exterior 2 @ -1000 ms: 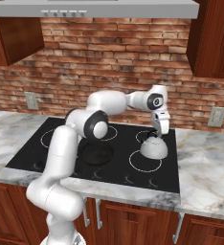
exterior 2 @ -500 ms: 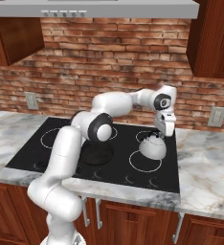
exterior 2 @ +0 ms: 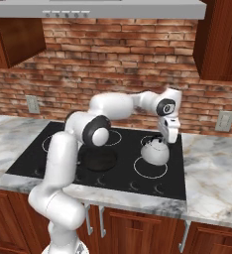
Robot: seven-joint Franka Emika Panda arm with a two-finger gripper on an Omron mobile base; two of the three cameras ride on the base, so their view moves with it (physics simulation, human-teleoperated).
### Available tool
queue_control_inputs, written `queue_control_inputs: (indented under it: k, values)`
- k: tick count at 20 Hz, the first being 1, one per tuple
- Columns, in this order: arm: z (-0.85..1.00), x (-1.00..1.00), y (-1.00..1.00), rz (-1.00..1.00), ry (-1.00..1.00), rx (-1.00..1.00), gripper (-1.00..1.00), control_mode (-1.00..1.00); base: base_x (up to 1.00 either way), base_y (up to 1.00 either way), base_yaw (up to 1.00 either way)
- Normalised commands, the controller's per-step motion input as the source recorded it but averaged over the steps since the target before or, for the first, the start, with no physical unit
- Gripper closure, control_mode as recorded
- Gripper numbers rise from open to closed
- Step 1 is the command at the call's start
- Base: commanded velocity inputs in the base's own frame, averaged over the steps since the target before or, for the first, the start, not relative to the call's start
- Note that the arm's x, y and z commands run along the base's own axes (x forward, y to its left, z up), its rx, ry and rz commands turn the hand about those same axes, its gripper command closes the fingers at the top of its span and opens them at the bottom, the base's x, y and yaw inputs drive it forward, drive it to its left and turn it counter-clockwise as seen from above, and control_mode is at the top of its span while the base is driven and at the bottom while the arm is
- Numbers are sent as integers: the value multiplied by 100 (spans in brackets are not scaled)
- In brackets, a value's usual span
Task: Pick the kettle from the counter and place it on a stove burner. Then turn the burner on.
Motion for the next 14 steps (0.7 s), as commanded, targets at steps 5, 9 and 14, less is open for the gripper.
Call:
queue_control_inputs:
  k: [5,9,14]
  values:
    - [-11,-42,26,0,-20,-15,100,-100,0,0,0]
    - [0,-1,2,0,0,-2,100,-100,0,0,0]
    - [-3,-9,4,0,0,-8,100,-100,0,0,0]
